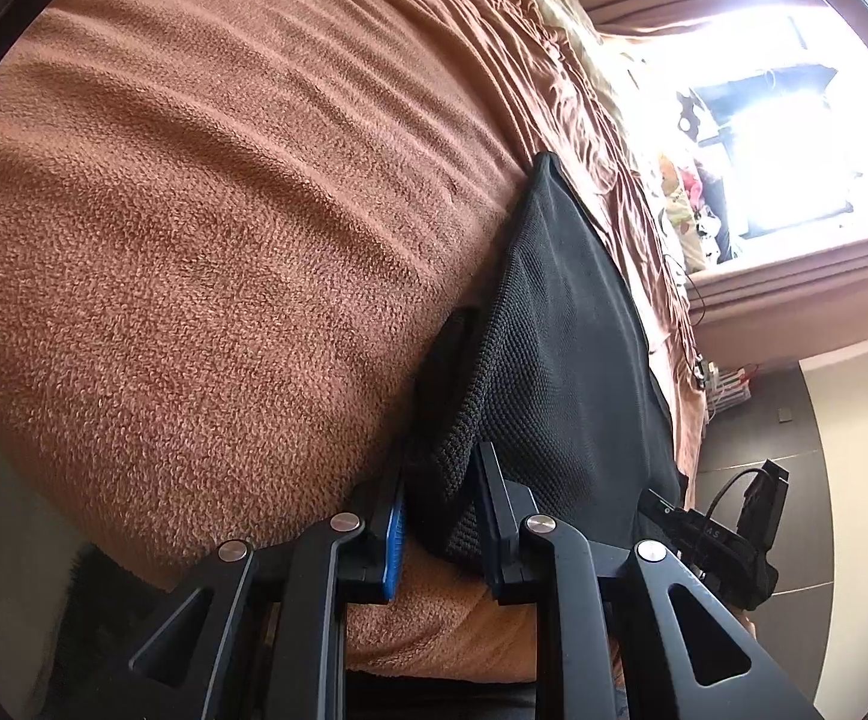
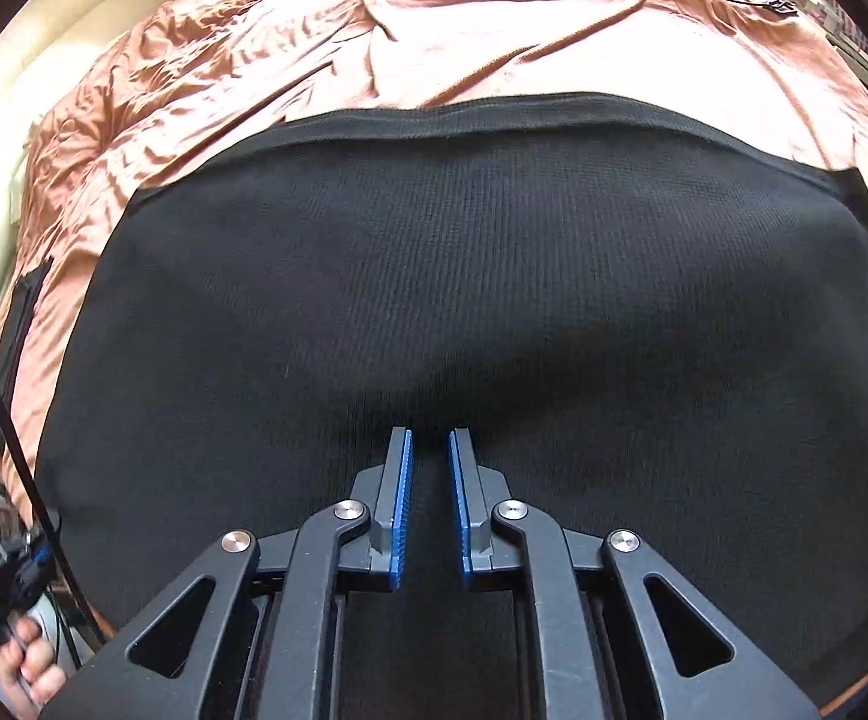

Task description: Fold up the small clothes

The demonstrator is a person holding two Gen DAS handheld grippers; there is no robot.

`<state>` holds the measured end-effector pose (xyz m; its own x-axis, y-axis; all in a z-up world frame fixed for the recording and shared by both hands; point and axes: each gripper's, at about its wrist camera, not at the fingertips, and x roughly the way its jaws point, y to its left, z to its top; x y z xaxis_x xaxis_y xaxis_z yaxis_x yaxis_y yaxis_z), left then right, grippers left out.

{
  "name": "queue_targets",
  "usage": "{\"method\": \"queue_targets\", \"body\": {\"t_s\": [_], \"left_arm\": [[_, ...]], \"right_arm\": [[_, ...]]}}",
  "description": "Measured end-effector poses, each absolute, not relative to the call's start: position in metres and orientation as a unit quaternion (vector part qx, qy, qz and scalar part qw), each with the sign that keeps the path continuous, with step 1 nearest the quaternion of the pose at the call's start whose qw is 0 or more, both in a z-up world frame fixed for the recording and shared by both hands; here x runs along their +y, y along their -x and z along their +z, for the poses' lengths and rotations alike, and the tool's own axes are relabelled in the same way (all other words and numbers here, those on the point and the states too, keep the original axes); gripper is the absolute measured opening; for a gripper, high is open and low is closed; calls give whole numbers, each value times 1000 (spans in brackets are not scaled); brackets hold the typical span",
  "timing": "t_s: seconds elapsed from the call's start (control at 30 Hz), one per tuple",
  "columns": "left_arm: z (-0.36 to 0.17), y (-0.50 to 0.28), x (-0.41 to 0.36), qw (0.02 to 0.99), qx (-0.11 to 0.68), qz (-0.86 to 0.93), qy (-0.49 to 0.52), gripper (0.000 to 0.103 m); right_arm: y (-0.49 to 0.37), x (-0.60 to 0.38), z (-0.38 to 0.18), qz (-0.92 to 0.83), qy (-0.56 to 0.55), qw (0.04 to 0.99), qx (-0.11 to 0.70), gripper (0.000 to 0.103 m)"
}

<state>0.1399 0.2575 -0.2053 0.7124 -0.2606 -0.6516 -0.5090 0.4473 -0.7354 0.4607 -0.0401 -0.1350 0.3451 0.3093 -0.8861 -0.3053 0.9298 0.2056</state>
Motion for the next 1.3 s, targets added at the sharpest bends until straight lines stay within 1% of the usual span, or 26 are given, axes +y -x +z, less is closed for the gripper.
{"method": "queue_targets", "body": {"t_s": [0.27,0.33,0.7,0.83,0.97,1.3], "left_arm": [[-206,-139,259,755,371,88,533,23],[-206,-140,259,753,369,90,538,21],[-211,-139,262,733,360,94,569,10],[-210,-139,263,719,350,80,595,8],[-194,-137,264,727,320,49,605,8],[-146,-160,257,741,266,-55,614,8]], "right_arm": [[-511,-32,-143,186,-26,825,533,9],[-520,-31,-144,188,-27,827,529,7],[-556,-12,-147,182,-8,839,512,5],[-542,-11,-132,191,-9,843,502,5],[-517,-17,-124,211,-15,840,501,5],[-450,-41,-154,230,-44,801,552,6]]}}
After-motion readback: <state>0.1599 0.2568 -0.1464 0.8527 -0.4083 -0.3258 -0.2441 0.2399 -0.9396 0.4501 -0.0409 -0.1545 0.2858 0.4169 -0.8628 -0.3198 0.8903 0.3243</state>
